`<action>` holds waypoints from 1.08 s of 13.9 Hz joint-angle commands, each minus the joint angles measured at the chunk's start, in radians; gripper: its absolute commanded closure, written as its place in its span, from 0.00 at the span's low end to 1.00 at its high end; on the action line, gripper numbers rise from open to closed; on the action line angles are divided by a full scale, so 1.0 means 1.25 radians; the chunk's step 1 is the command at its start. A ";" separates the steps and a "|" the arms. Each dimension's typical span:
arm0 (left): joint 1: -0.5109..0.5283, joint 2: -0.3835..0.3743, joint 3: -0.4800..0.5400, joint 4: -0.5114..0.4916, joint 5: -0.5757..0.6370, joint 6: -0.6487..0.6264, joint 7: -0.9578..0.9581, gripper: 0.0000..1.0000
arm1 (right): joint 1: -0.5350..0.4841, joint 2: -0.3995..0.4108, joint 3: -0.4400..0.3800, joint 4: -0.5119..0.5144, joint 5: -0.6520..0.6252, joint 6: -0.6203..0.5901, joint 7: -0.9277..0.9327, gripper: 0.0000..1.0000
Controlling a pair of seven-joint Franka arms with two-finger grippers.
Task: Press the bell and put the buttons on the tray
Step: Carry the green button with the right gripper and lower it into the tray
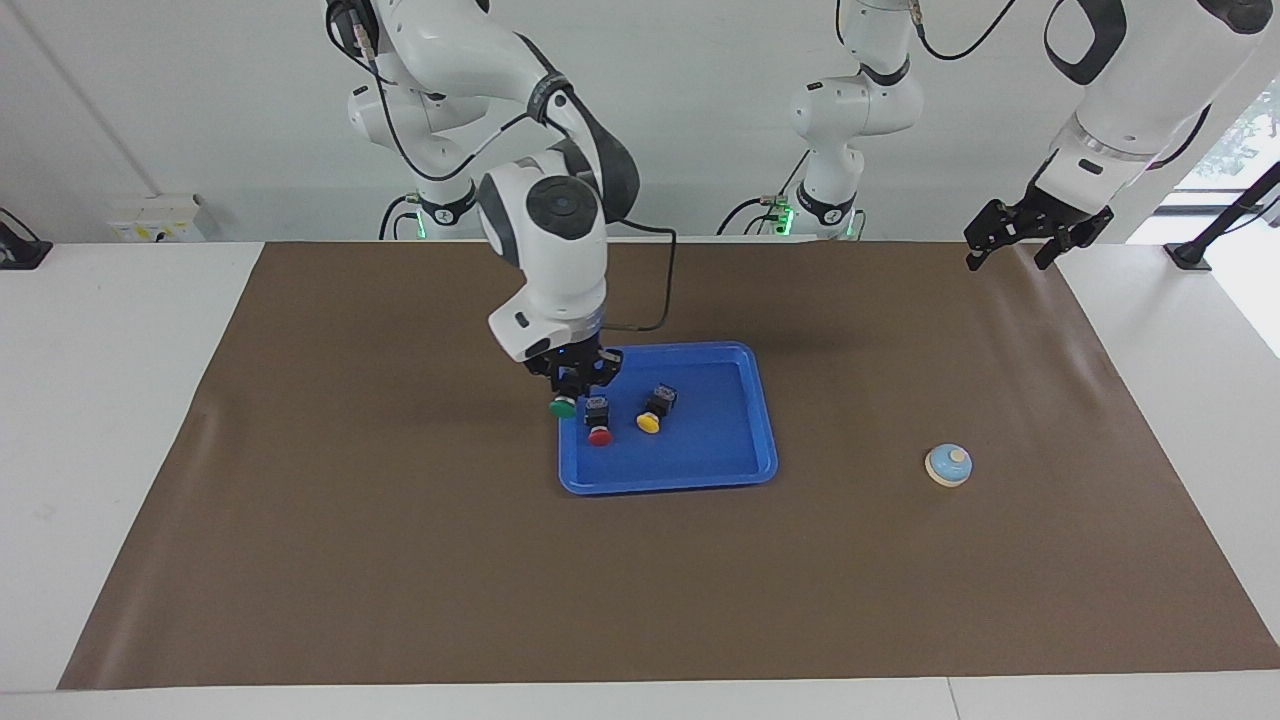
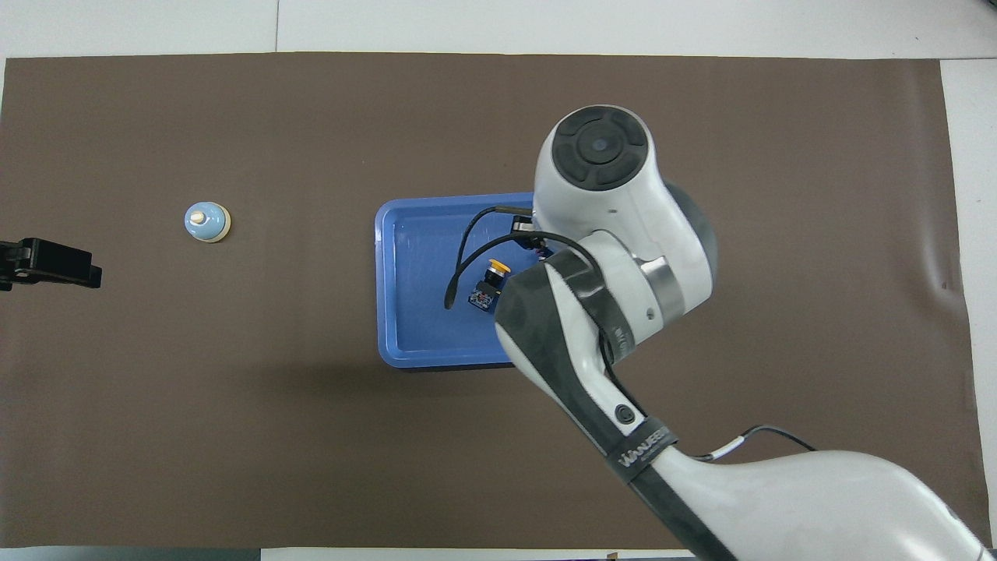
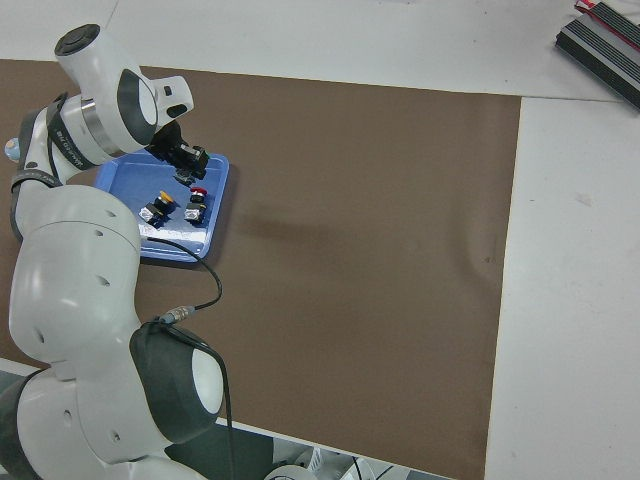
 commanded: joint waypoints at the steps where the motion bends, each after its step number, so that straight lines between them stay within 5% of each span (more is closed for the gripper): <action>1: 0.000 -0.011 0.003 -0.008 -0.004 -0.005 0.001 0.00 | 0.071 0.065 -0.005 0.063 0.018 -0.008 0.109 1.00; 5: 0.000 -0.011 0.003 -0.008 -0.004 -0.006 0.001 0.00 | 0.146 0.115 -0.006 0.069 0.053 0.084 0.161 1.00; 15: 0.000 -0.011 0.003 -0.009 -0.004 -0.006 0.001 0.00 | 0.189 0.133 -0.006 -0.015 0.055 0.251 0.168 1.00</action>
